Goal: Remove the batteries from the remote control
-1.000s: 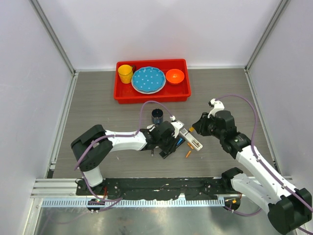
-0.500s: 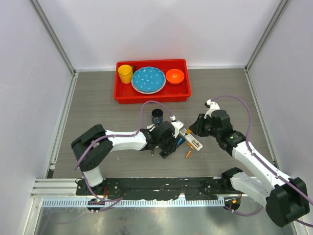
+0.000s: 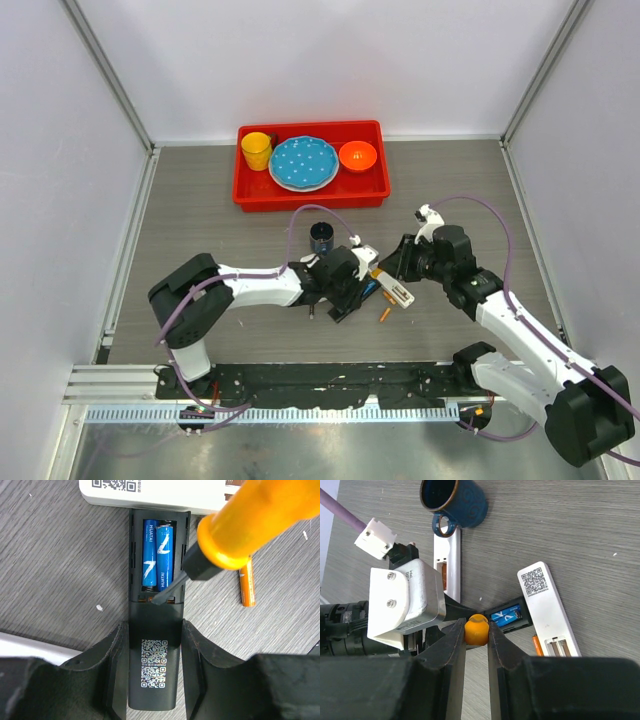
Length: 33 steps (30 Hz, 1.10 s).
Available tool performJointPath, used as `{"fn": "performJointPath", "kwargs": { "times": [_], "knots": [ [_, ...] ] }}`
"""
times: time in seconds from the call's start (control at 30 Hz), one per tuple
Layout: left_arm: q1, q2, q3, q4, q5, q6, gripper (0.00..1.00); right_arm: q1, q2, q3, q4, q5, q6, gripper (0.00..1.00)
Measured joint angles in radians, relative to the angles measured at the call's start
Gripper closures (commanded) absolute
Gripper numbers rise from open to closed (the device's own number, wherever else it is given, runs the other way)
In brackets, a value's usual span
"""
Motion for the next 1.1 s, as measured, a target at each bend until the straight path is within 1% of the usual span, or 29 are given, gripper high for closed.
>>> {"fn": "performJointPath", "kwargs": {
  "times": [0.23,0.27,0.3,0.37,0.4,0.47,0.53,0.63,0.77,0.83,0.93,1.1],
  "knots": [
    [-0.001,0.004,0.005,0.001,-0.023,-0.026,1.0,0.004,0.0,-0.004,0.0,0.01,0.007,0.99],
    [-0.002,0.005,0.008,-0.002,-0.031,-0.037,0.95,0.004,0.0,-0.006,0.0,0.018,0.007,0.99],
    [-0.004,0.005,0.01,-0.005,-0.038,-0.049,0.79,0.004,0.0,-0.009,0.001,0.026,0.007,0.99],
    [-0.007,0.005,0.014,-0.013,-0.057,-0.082,0.6,0.004,0.002,-0.012,0.0,0.043,0.006,0.99],
    [-0.008,0.004,0.014,-0.015,-0.063,-0.098,0.48,0.004,0.003,-0.012,0.001,0.049,0.006,0.99],
    [-0.011,-0.001,0.013,-0.02,-0.081,-0.131,0.38,0.004,0.008,-0.012,0.003,0.058,0.005,0.99],
    [-0.014,-0.012,0.009,-0.018,-0.087,-0.164,0.36,0.004,0.016,-0.012,0.005,0.068,0.002,0.99],
    [-0.025,-0.026,-0.01,-0.003,-0.101,-0.207,0.36,0.004,0.027,-0.012,0.005,0.085,-0.005,0.99],
    [-0.03,-0.037,-0.028,0.018,-0.092,-0.235,0.39,0.004,0.034,-0.012,0.008,0.098,-0.01,0.99],
    [-0.029,-0.037,-0.03,0.025,-0.085,-0.237,0.42,0.004,0.04,-0.012,0.008,0.101,-0.012,0.99],
    [-0.031,-0.035,-0.038,0.056,-0.037,-0.243,0.45,0.004,0.044,-0.012,0.008,0.103,-0.013,0.99],
    [-0.037,-0.024,-0.069,0.156,0.125,-0.266,0.45,0.004,0.044,-0.012,0.008,0.105,-0.016,0.99]
  ]
}}
